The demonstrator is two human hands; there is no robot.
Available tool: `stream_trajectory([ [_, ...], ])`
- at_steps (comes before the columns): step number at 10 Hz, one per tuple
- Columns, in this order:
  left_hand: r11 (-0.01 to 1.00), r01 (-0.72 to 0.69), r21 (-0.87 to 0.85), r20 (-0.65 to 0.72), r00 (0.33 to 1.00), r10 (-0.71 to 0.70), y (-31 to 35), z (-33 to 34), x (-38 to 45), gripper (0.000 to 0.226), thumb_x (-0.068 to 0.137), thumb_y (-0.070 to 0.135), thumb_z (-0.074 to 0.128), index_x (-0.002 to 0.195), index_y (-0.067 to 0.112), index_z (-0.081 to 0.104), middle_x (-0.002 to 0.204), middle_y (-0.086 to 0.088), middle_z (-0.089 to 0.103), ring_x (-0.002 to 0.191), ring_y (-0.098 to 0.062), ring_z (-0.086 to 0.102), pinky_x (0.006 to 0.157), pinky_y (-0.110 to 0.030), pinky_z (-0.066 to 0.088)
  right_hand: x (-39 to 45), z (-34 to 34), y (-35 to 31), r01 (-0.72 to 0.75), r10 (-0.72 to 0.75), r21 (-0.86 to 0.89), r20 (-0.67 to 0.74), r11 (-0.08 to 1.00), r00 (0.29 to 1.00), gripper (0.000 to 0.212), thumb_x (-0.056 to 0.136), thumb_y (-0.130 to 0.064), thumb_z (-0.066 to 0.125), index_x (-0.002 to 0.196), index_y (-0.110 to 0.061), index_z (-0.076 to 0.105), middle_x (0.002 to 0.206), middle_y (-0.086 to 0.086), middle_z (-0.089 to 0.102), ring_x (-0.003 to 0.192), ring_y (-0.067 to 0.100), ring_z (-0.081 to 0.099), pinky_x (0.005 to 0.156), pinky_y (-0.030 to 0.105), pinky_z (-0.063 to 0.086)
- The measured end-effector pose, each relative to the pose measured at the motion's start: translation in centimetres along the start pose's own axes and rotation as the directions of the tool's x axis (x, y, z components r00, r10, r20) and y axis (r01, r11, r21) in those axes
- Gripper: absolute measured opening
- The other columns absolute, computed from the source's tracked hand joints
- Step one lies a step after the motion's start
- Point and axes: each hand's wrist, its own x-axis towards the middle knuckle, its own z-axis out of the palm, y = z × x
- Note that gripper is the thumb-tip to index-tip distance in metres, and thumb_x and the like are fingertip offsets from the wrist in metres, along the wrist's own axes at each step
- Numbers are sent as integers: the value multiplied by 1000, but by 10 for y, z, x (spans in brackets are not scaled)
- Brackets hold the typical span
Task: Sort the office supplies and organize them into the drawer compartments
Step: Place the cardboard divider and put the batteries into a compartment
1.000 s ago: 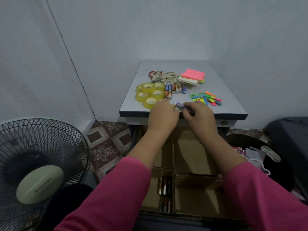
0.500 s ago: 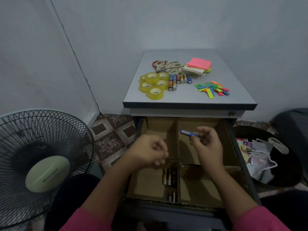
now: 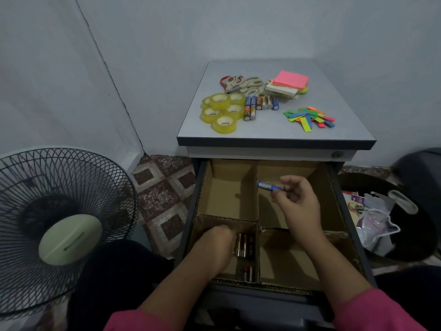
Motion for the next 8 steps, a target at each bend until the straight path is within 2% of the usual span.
stream_trajectory([
  [1,990,126,65,311,940,-140,5,-5,25,30,97,13,48,125,5,57,131,-12,55,119,-26,53,96,-32,42,0,0,1,-10,10,4,12,1000,1000,32,85,1,64,97,-29,58,95,2,63,95,25,64,88,46,55],
  [2,992,92,88,291,950,-114,1,-2,20,26,94,9,49,115,4,63,121,-15,61,111,-28,58,90,-34,46,0,0,1,-21,20,12,22,1000,1000,34,84,2,65,97,-29,58,96,4,64,94,24,64,88,45,55],
  [3,992,74,100,168,982,-90,-1,0,18,23,92,7,49,108,5,66,113,-13,64,105,-28,60,87,-34,49,-2,-1,0,-29,28,19,52,999,998,35,83,3,66,97,-28,58,96,5,66,94,23,65,88,42,55],
  [4,986,163,17,377,913,-157,2,-13,20,32,98,17,48,128,8,57,133,-11,54,123,-24,50,100,-30,41,-3,-2,-4,-36,36,5,108,999,994,31,82,3,67,95,-24,61,97,5,68,96,24,66,88,38,55],
  [5,959,68,-275,135,990,-32,-9,-26,6,18,93,13,54,97,11,72,99,-4,69,93,-17,64,85,-28,51,-7,-3,-18,-67,83,-74,241,995,967,21,82,-1,68,90,-21,70,96,0,71,95,18,67,86,30,55],
  [6,774,30,-632,-84,991,-107,-20,-45,-14,17,90,9,59,77,19,65,72,1,67,64,-7,65,63,-22,52,-13,1,-35,-41,142,-226,451,973,881,22,85,-5,66,88,-27,70,96,-8,70,91,5,65,83,22,55],
  [7,559,-91,-824,-311,897,-313,-33,-54,-8,14,90,3,57,81,10,65,66,-5,67,60,-16,67,57,-27,55,-20,17,-42,247,243,-541,678,804,694,21,91,-15,59,96,-33,66,99,-18,59,95,-1,57,87,19,48],
  [8,368,-163,-915,-321,848,-423,-43,-53,-6,16,91,-1,57,78,6,63,69,-7,65,57,-15,66,54,-24,56,-27,44,-33,460,363,-627,760,629,539,19,92,-12,58,102,-22,71,96,-11,66,93,6,61,90,25,50],
])
